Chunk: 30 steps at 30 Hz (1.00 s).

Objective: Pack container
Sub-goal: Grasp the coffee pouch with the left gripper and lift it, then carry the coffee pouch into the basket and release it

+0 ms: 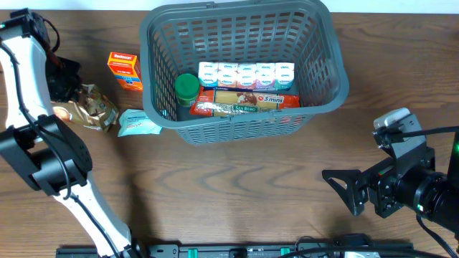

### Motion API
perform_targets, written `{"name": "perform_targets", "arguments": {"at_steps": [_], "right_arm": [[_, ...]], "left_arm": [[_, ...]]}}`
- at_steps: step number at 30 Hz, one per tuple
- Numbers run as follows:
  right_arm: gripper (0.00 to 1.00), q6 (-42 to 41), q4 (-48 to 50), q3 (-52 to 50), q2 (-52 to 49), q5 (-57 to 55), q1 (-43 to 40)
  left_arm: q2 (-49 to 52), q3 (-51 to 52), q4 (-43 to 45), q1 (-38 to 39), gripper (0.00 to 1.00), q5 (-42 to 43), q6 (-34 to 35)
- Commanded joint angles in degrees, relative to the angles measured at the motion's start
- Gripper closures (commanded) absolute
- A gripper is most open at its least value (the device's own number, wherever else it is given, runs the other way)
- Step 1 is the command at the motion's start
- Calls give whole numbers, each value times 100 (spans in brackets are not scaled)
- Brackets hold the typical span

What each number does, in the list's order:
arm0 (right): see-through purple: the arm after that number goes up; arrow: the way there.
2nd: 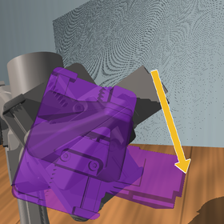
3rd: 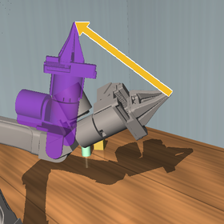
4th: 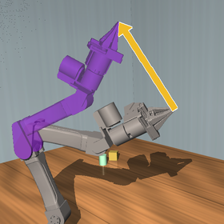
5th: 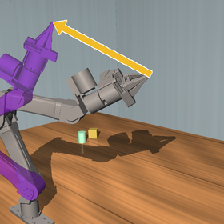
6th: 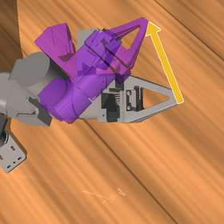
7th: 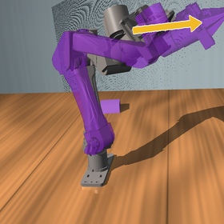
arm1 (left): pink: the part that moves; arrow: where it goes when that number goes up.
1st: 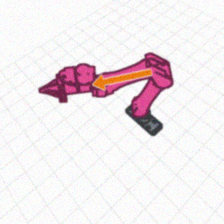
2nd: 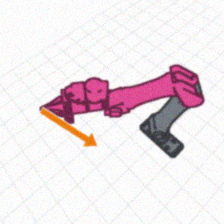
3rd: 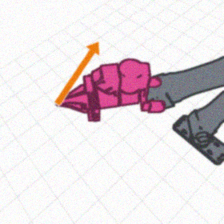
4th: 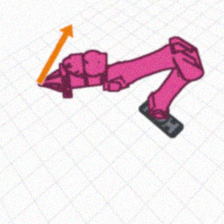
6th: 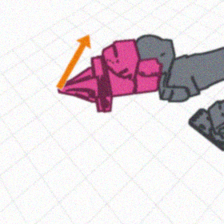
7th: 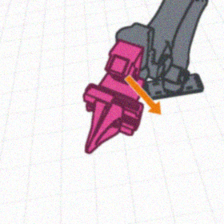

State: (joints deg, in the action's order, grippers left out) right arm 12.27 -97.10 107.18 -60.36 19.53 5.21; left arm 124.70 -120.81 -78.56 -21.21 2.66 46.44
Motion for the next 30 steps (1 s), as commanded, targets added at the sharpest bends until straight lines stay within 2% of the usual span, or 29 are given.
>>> {"name": "perform_targets", "arguments": {"at_steps": [1,5,9,17,23,30], "right_arm": [[1,-68,-15,15,-2,17,50],[1,-68,-15,15,-2,17,50],[1,-68,-15,15,-2,20,50],[1,-66,-15,15,-2,20,50],[1,-66,-15,15,-2,17,50],[1,-68,-15,15,-2,17,50]], "left_arm": [[-1086,-105,-28,-24,94,-643,-33],[-1952,-105,20,-20,94,-789,-66],[-2806,-105,398,229,94,-785,-612],[-3919,-149,1648,1694,94,-1062,-1869],[-4061,-214,2181,3018,94,-1443,-3528],[-4068,-216,2026,4393,94,-1690,-5744]]}}
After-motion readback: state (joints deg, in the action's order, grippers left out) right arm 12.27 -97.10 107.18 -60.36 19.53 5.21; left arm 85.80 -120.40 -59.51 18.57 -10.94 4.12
